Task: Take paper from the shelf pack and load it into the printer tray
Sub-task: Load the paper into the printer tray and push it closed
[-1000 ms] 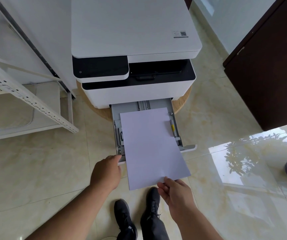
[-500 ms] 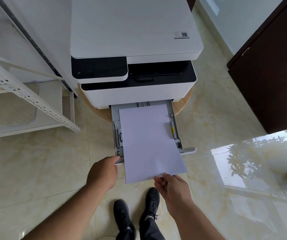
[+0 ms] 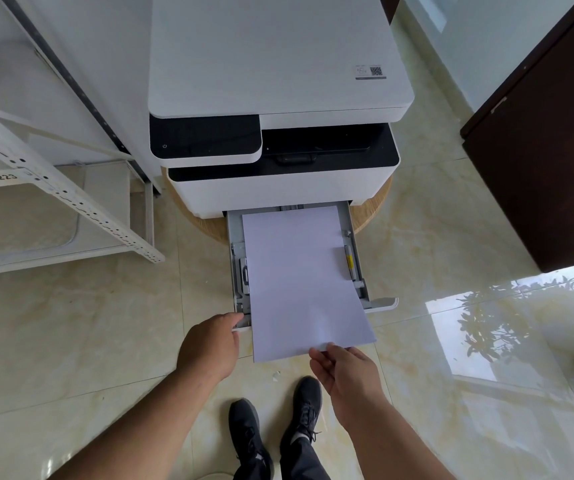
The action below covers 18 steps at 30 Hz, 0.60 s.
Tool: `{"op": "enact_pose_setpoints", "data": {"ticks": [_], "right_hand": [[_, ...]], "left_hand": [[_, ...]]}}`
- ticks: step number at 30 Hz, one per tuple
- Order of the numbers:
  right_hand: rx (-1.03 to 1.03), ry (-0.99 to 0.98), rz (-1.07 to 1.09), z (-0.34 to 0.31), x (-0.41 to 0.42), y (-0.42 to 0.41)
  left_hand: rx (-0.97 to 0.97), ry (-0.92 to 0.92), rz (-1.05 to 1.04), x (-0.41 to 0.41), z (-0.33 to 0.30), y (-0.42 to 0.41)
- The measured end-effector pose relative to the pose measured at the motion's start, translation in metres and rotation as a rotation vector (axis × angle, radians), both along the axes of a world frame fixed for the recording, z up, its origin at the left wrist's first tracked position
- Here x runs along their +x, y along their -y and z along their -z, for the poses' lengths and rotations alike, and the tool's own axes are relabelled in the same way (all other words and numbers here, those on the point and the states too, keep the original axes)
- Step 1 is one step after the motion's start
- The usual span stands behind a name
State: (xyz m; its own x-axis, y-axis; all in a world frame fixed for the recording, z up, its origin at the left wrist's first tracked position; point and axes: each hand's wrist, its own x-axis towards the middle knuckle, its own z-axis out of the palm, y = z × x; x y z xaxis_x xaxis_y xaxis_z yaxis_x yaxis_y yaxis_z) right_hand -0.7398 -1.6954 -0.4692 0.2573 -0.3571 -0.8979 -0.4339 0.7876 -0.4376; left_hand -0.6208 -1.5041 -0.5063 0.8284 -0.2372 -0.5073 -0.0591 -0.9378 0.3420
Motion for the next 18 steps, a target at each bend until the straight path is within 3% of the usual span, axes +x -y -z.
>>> {"op": "enact_pose_setpoints", "data": {"ticks": [18], "right_hand": [[-0.009, -0.023, -0.029, 0.0025, 0.0086, 0.0038]], "left_hand": [[0.001, 0.007, 0.013, 0.0009, -0.0034, 0.0013]]}}
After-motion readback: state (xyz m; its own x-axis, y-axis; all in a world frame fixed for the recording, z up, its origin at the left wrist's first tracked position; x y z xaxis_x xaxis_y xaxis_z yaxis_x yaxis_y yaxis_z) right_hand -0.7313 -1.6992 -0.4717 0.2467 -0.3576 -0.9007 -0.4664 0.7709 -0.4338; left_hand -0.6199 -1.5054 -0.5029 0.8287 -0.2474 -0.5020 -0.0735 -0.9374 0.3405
